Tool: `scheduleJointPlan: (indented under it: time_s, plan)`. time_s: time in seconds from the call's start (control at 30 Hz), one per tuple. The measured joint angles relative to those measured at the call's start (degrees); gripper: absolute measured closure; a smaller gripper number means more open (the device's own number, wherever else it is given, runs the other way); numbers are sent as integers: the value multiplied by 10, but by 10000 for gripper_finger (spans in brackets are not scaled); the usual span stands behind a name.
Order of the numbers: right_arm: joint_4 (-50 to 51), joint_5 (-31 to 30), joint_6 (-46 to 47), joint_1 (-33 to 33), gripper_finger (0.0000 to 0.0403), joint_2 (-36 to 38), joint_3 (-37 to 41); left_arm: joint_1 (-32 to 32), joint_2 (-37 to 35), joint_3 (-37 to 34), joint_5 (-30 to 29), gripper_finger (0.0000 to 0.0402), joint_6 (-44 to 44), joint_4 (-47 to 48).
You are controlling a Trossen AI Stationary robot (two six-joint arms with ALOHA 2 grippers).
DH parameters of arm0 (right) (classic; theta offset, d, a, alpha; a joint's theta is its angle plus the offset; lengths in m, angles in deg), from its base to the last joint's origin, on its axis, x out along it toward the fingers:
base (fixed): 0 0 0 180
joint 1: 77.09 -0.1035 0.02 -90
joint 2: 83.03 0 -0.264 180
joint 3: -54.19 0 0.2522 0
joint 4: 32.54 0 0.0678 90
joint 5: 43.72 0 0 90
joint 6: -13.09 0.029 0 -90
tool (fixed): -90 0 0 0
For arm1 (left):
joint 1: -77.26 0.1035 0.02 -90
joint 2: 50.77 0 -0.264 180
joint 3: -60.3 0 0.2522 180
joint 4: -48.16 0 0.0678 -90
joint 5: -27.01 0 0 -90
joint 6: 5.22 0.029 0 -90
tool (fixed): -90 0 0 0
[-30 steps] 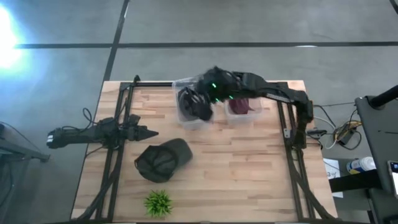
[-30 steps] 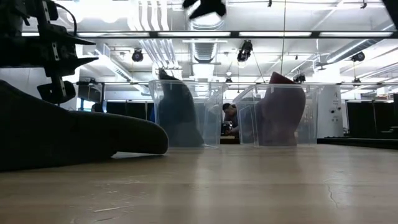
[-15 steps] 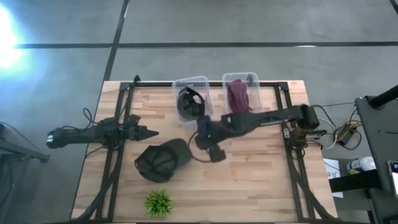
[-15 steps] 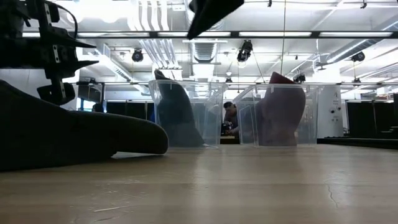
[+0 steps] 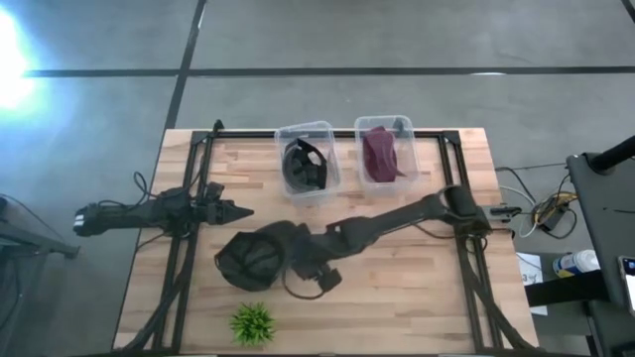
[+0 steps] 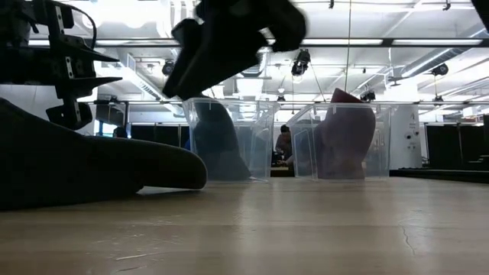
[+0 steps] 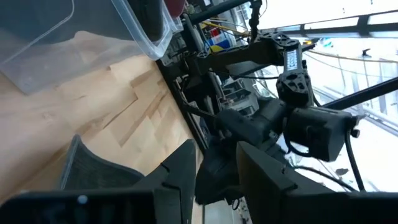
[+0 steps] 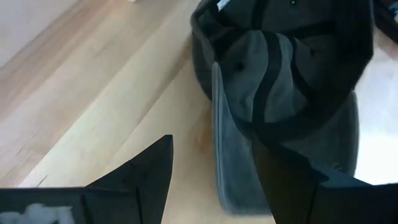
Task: Pick & Place hat
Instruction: Put the black cap into the left transparent bin
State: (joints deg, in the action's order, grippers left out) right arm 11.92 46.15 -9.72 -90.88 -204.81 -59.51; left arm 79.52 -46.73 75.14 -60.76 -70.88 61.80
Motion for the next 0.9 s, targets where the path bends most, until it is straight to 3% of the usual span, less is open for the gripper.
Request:
scheduleJointPlan:
  time_s: [0.17, 0.3, 0.5, 0.73, 0.9]
  plan:
    - [0, -7, 1, -1, 188, -64, -56, 0, 3, 4, 0, 291, 6, 0]
    - [7, -47, 1, -1, 188, -118, -101, 0, 5, 4, 0, 291, 6, 1]
    - [26, -78, 13, -1, 188, -147, -153, 0, 6, 4, 0, 291, 6, 1]
    - [71, -56, 41, 0, 188, -107, -138, 0, 8, 5, -11, 291, 1, -13]
    - [84, -27, 65, 9, 188, -27, -67, 0, 30, 9, -22, 291, -32, -3]
